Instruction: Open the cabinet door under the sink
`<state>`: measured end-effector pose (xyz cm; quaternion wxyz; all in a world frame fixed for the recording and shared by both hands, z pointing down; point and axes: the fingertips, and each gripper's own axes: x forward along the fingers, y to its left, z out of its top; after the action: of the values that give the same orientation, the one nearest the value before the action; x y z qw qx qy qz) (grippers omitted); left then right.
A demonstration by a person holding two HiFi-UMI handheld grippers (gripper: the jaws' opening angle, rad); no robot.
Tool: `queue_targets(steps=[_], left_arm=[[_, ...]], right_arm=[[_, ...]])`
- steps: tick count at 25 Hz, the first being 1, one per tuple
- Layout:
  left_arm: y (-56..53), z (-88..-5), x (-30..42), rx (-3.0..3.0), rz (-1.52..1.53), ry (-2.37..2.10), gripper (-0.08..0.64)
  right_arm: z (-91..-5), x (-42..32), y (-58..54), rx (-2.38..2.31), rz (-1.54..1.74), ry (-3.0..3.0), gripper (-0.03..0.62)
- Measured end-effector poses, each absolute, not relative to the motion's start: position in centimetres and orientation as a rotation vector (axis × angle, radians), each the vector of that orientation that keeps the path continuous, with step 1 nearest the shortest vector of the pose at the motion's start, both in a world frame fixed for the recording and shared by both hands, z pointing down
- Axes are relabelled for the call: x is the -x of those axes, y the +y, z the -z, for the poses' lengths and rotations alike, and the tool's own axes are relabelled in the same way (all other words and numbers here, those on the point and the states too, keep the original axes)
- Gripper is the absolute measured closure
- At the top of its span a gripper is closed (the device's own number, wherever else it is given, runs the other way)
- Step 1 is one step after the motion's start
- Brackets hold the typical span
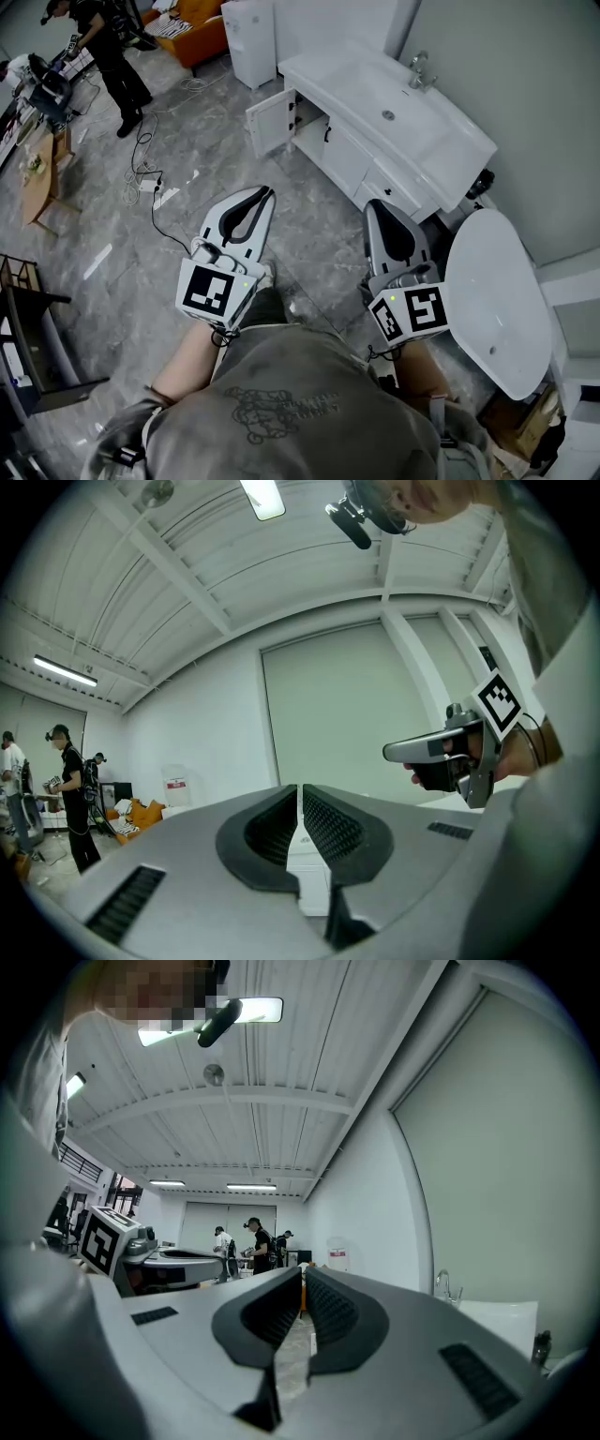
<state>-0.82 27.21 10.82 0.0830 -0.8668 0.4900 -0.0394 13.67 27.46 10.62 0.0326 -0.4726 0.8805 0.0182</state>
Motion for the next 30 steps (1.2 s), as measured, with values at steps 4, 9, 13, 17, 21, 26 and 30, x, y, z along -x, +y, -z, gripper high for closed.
queue_targets(steps=[4, 9, 13, 17, 21, 26, 30], left_arm=[[26.2, -11.7, 0.6, 2.588, 0.128, 1.456, 0.529], [24.3, -12.6, 0.1, 2.586, 0.141, 1.431, 0.529], [22.3, -13.5, 0.7, 2.582, 0.161, 1.436, 0.528], [20.3, -14.2, 0.9, 2.595, 0.176, 1.424, 0.528], [17.8, -14.5, 1.8, 2.609, 0.184, 1.441, 0.529], [13.6, -15.3, 2.4, 2.647, 0.209, 1.391, 0.528], [9.5, -15.4, 3.2, 2.687, 0.224, 1.374, 0.528]], right_arm=[[-11.1, -13.7, 26.4, 1.448, -0.065, 2.713, 0.558], [-12.1, -13.6, 24.5, 1.458, -0.065, 2.711, 0.558], [-12.8, -13.3, 22.8, 1.467, -0.054, 2.720, 0.558], [-13.6, -13.2, 20.8, 1.488, -0.036, 2.717, 0.558], [-14.2, -12.7, 18.3, 1.528, -0.012, 2.712, 0.558], [-15.0, -12.3, 14.4, 1.581, 0.028, 2.704, 0.558], [-15.3, -11.4, 10.2, 1.642, 0.062, 2.701, 0.558]])
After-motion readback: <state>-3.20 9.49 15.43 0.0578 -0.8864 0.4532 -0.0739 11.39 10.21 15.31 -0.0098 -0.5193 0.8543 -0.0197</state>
